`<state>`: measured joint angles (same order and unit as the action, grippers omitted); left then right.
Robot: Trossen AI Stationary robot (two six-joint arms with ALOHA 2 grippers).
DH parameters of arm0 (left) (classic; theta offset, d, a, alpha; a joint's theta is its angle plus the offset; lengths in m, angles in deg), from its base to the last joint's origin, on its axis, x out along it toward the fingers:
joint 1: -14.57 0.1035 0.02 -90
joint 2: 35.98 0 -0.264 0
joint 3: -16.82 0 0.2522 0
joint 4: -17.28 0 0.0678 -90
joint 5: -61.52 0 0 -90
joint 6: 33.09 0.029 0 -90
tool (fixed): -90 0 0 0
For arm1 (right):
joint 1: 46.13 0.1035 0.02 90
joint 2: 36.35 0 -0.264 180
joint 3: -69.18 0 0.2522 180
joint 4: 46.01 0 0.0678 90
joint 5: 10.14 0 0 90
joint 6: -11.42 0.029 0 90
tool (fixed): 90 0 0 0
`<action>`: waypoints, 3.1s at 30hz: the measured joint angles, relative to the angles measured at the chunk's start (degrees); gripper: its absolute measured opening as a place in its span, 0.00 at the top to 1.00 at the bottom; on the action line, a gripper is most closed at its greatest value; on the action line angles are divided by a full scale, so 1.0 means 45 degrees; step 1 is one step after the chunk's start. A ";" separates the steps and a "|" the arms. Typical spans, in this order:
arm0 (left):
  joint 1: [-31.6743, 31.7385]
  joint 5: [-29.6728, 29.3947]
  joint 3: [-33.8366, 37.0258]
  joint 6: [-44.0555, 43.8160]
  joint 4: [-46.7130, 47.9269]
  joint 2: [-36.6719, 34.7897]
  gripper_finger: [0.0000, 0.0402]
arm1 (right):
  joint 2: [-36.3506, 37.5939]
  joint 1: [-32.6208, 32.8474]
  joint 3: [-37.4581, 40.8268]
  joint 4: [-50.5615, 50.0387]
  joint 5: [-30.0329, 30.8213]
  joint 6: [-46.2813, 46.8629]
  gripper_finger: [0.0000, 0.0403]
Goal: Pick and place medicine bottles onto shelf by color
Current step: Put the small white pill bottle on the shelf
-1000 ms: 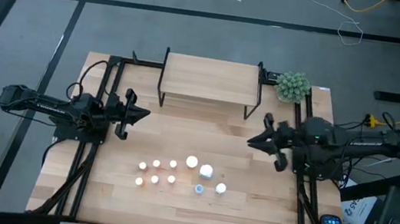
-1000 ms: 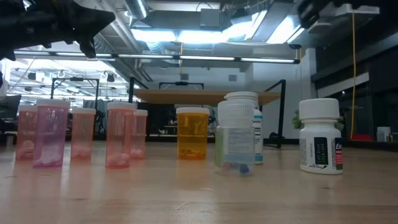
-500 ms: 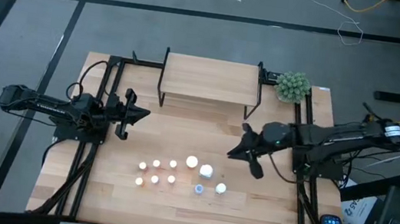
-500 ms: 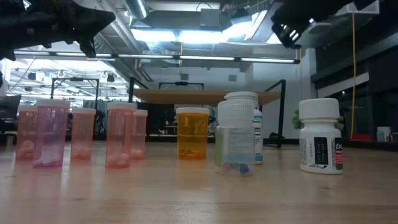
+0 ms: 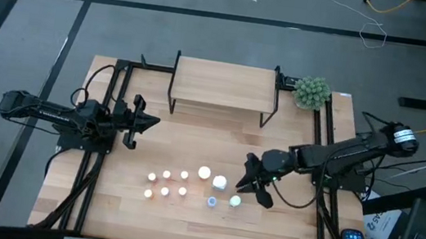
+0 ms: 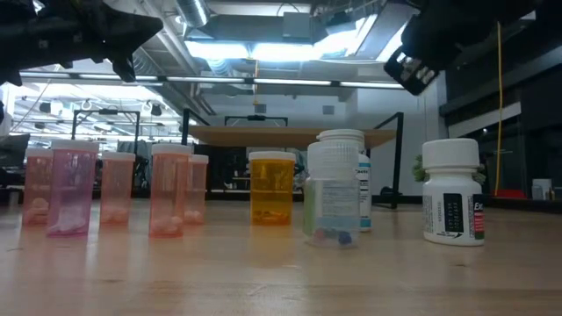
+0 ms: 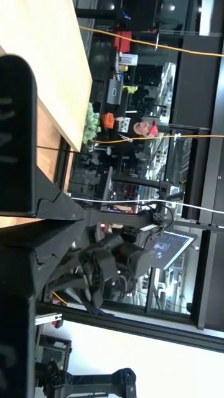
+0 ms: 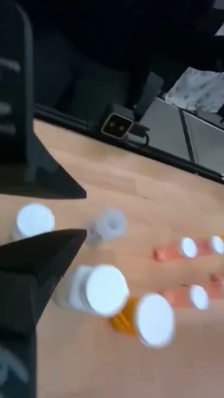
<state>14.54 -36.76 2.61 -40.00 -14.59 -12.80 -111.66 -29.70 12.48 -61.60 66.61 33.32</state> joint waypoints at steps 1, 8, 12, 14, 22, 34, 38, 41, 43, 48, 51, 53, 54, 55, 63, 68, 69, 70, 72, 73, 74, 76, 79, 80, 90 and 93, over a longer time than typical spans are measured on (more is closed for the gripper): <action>0.0000 0.0000 0.0000 0.0000 -0.0004 0.0000 1.00 | -0.0125 0.0091 0.0000 0.0095 0.0002 0.0378 0.73; 0.0000 0.0000 0.0000 0.0001 0.0030 0.0000 1.00 | -0.1010 0.0633 0.0000 0.0359 0.0016 0.2697 0.58; 0.0000 0.0000 0.0000 0.0005 0.0030 0.0000 1.00 | -0.1290 0.0767 0.0005 0.0355 0.0014 0.3106 0.56; 0.0000 0.0000 0.0000 0.0008 0.0030 0.0000 1.00 | -0.1284 0.0767 0.0005 0.0456 0.0110 0.3092 0.56; 0.0000 0.0000 0.0000 0.0010 0.0030 0.0000 1.00 | -0.1483 0.1276 -0.1246 0.0664 0.0743 0.2123 0.56; 0.0001 0.0000 0.0000 0.0015 0.0215 0.0015 1.00 | -0.3339 0.2575 -0.5736 -0.5738 0.3802 -0.0218 0.56; 0.0002 0.0000 0.0000 0.0015 0.0273 0.0015 1.00 | -0.4114 0.2574 -0.6081 -0.6178 0.3818 -0.0322 0.56; 0.0000 0.0000 0.0000 0.0015 0.0302 0.0015 1.00 | -0.4468 0.2574 -0.6028 -0.6337 0.3821 -0.0303 0.56; 0.0000 0.0000 0.0000 0.0015 0.0317 0.0015 1.00 | -0.4700 0.2574 -0.6021 -0.6666 0.3821 -0.0192 0.56; 0.0000 0.0000 0.0000 0.0010 0.0436 0.0015 1.00 | -0.5383 0.2574 -0.6018 -0.6644 0.3828 0.0113 0.56; 0.0000 0.0002 0.0000 0.0015 0.0906 0.0015 1.00 | -0.5674 0.2574 -0.6003 -0.6774 0.3823 0.0066 0.56; 0.0001 0.0002 0.0000 0.0015 0.1188 0.0015 1.00 | -0.5699 0.2574 -0.6003 -0.6866 0.3828 0.0052 0.56; 0.0000 0.0003 0.0000 0.0015 0.1265 0.0010 1.00 | -0.5694 0.2574 -0.6003 -0.6926 0.3836 0.0050 0.56; 0.0000 0.0001 0.0000 0.0014 0.1363 0.0011 1.00 | -0.5690 0.2574 -0.6003 -0.6937 0.3864 0.0034 0.56; 0.0005 0.0000 0.0000 0.0010 0.1378 0.0015 1.00 | -0.5666 0.2574 -0.6003 -0.7525 0.4277 -0.0274 0.56; 0.0000 0.0000 0.0000 0.0015 0.1366 0.0010 1.00 | -0.5681 0.2574 -0.6003 -0.7562 0.4270 -0.0274 0.56; 0.0000 0.0003 0.0000 0.0012 0.1370 0.0012 1.00 | -0.5681 0.2574 -0.6003 -0.7581 0.4265 -0.0274 0.56; 0.0004 0.0000 0.0000 0.0011 0.1376 0.0015 1.00 | -0.5681 0.2574 -0.6003 -0.7582 0.4225 -0.0274 0.56; 0.0000 0.0005 0.0000 0.0012 0.1371 0.0010 1.00 | -0.5730 0.2574 -0.6003 -0.7572 0.4076 -0.0266 0.56; 0.0003 0.0002 0.0000 0.0012 0.1374 0.0015 1.00 | -0.5758 0.2574 -0.6003 -0.7581 0.4074 -0.0264 0.56; 0.0005 0.0000 0.0000 0.0015 0.1374 0.0015 1.00 | -0.5770 0.2574 -0.6003 -0.7595 0.4051 -0.0260 0.56; 0.0001 0.0004 0.0000 0.0011 0.1372 0.0015 1.00 | -0.5827 0.2574 -0.6003 -0.7514 0.4037 -0.0037 0.56; 0.0002 0.0000 0.0000 0.0012 0.1371 0.0010 1.00 | -0.5977 0.2574 -0.6003 -0.7676 0.4027 0.0071 0.56; 0.0000 0.0002 0.0000 0.0010 0.1376 0.0015 1.00 | -0.6007 0.2577 -0.6003 -0.7652 0.4024 0.0071 0.56; 0.0003 0.0000 0.0000 0.0010 0.1376 0.0012 1.00 | -0.6047 0.2589 -0.6003 -0.8218 0.3668 0.0455 0.56; 0.0000 0.0003 0.0000 0.0010 0.1374 0.0011 1.00 | -0.6050 0.2593 -0.6003 -0.8349 0.3595 0.0455 0.56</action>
<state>14.54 -36.74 2.61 -39.96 -8.41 -12.75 -138.89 -18.03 -14.54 -99.17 82.78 35.37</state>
